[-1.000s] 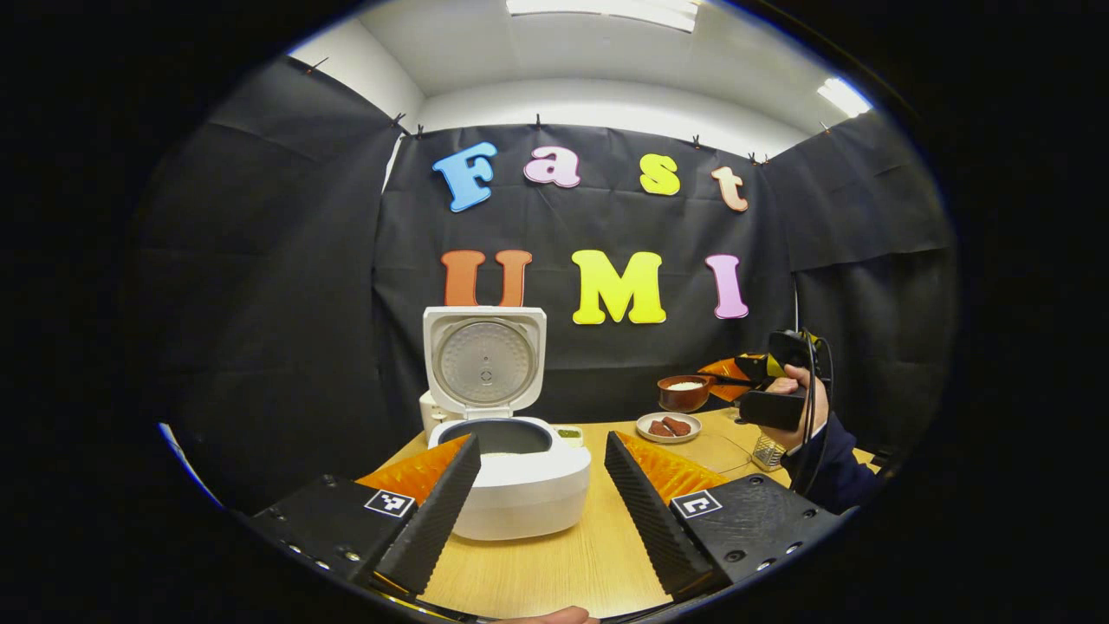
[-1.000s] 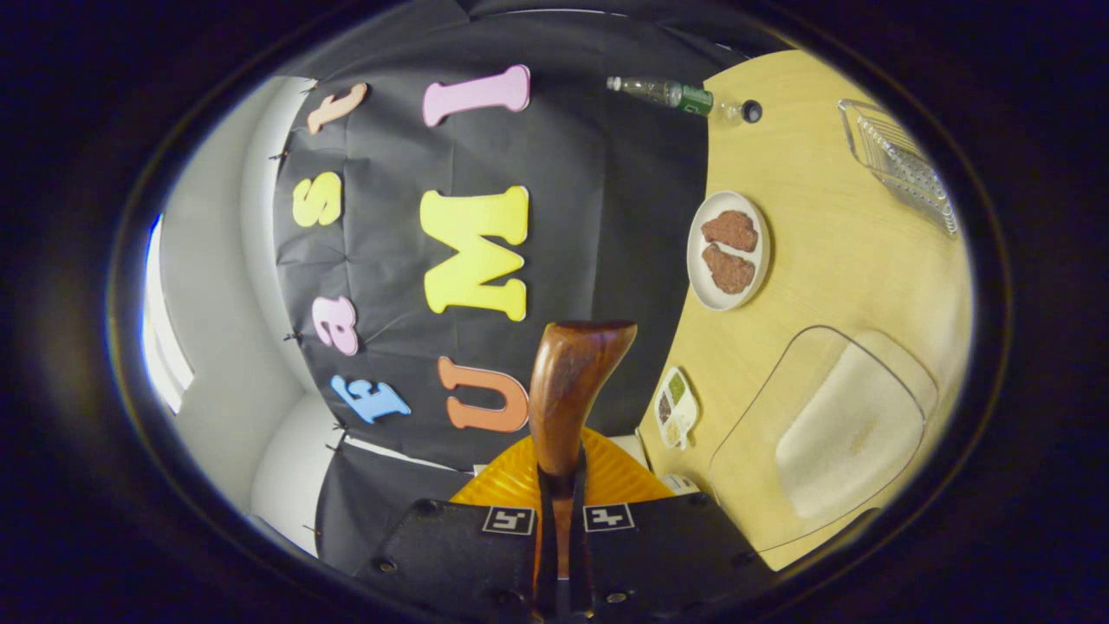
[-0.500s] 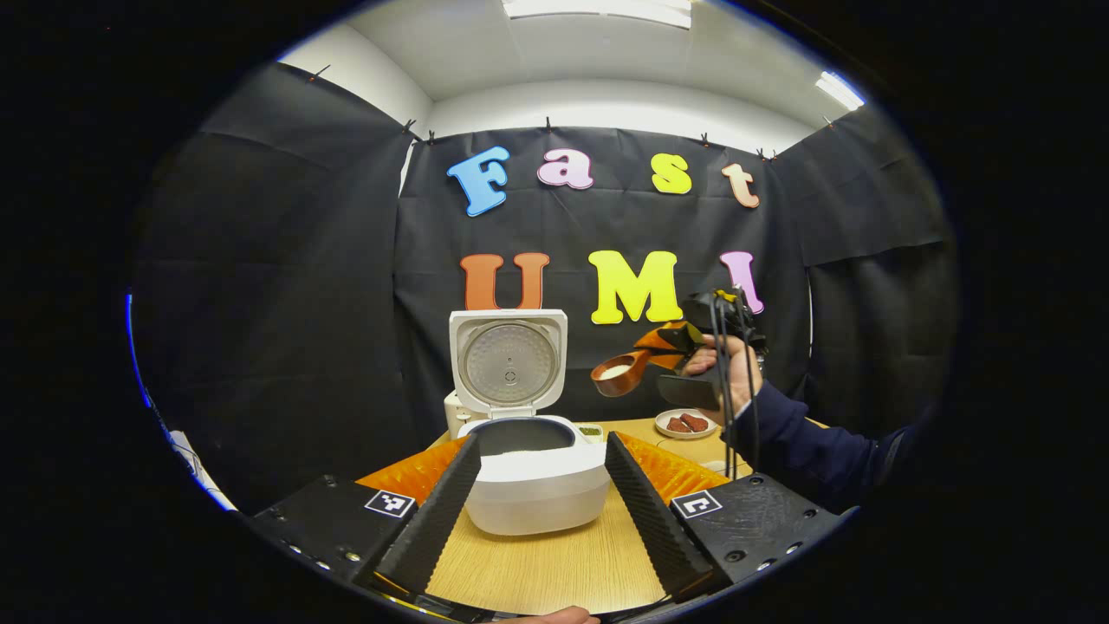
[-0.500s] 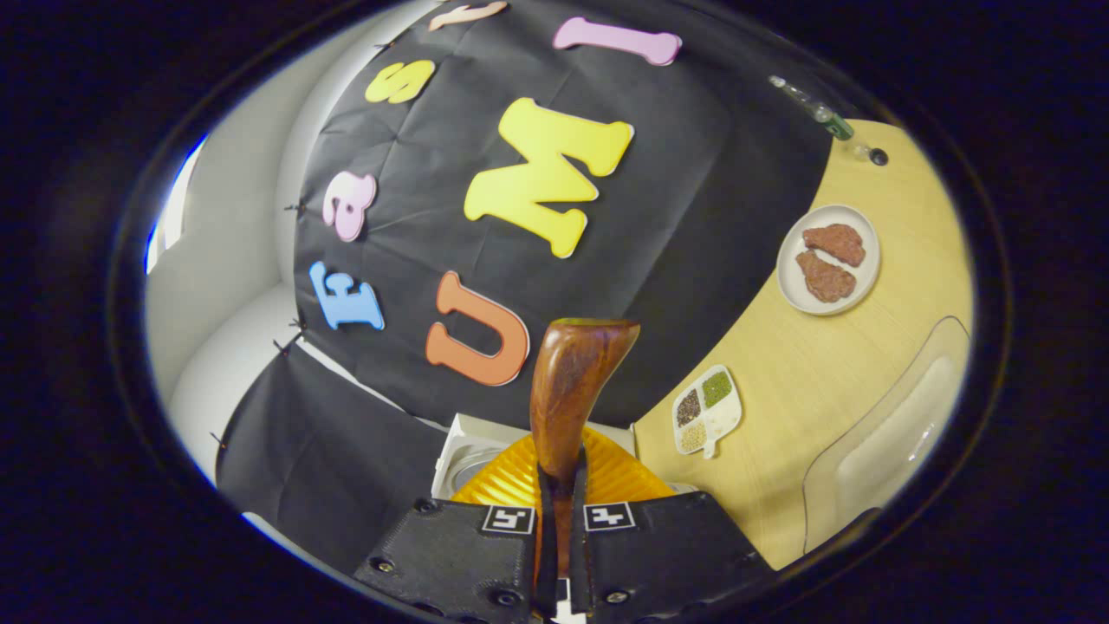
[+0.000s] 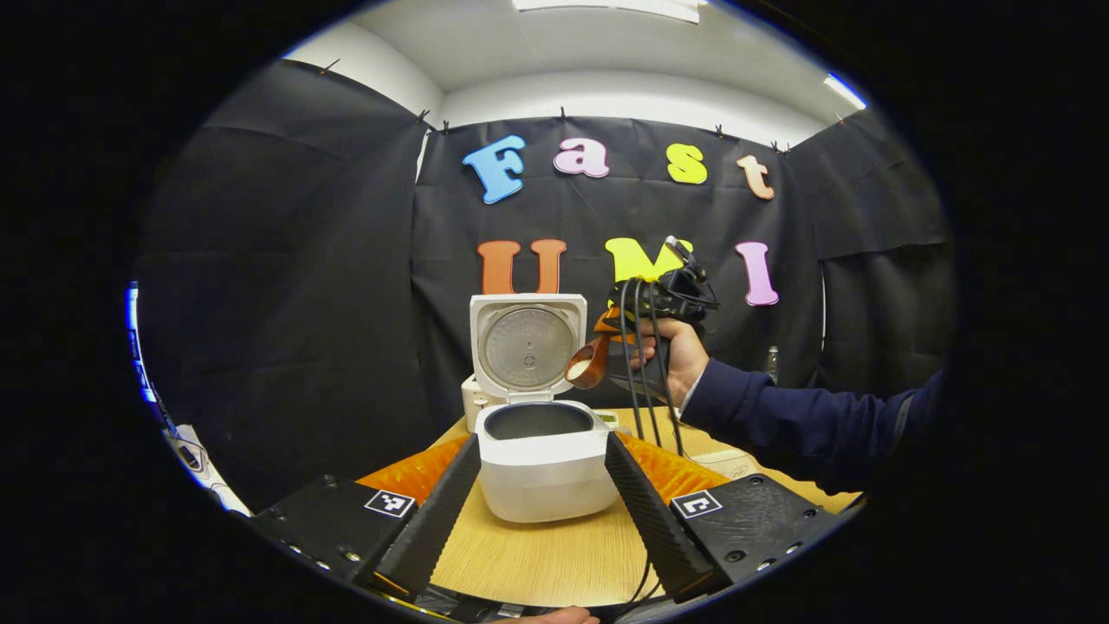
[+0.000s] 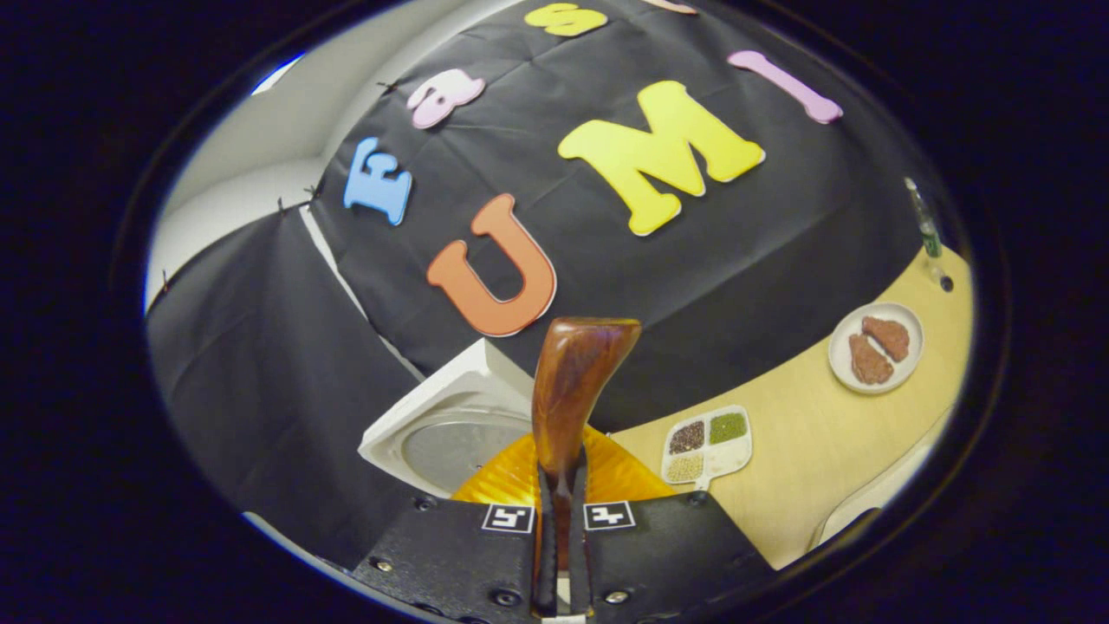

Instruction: Close the left gripper, press the button to open the rice cooker; take a wooden spoon from the chopstick holder with the right hand, scoop a spoonful of rice and pour it into the rice cooker, then put the wooden spoon back into the chopstick holder.

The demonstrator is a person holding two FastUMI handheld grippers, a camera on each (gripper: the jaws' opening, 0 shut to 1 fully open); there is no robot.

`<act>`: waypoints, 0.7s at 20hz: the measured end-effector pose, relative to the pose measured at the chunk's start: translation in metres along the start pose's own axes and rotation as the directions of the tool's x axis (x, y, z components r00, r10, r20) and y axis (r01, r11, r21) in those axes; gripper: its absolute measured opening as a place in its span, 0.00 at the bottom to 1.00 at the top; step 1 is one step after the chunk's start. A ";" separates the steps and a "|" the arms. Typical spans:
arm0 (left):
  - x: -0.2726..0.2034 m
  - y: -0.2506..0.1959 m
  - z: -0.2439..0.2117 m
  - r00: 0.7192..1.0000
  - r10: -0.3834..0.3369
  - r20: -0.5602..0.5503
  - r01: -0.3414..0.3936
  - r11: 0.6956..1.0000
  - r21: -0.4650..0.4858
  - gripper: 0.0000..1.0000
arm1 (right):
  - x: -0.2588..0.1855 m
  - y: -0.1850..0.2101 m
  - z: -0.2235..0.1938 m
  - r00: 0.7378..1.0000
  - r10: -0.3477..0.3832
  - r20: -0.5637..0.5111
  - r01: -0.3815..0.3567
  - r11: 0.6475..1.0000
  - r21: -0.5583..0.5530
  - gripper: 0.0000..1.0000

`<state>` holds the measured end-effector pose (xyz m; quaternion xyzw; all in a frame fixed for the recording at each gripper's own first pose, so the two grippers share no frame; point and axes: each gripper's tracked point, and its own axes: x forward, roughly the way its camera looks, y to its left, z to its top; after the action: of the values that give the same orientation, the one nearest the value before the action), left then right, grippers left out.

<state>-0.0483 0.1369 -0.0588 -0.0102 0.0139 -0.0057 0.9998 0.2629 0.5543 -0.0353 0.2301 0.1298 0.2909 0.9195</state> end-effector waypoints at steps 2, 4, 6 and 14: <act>-0.001 0.004 -0.003 1.000 0.009 -0.009 -0.009 1.000 -0.009 0.92 | 0.011 0.011 -0.010 1.000 -0.028 0.003 0.028 0.982 -0.189 0.07; -0.002 0.008 -0.005 1.000 0.014 -0.018 -0.015 1.000 -0.021 0.92 | 0.019 0.026 -0.019 0.999 -0.036 0.018 0.040 0.939 -0.341 0.07; -0.001 0.009 -0.008 0.999 0.018 -0.027 -0.018 0.999 -0.028 0.92 | 0.020 0.044 -0.022 0.999 -0.012 0.053 0.036 0.883 -0.467 0.07; 0.000 0.010 -0.012 0.999 0.031 -0.033 -0.032 0.999 -0.019 0.92 | -0.005 0.097 -0.040 0.988 0.127 0.083 -0.015 0.628 -0.778 0.07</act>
<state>-0.0484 0.1469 -0.0711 -0.0197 0.0304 0.0099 0.9993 0.1978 0.6351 -0.0207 -0.1638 -0.0773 0.3390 0.9232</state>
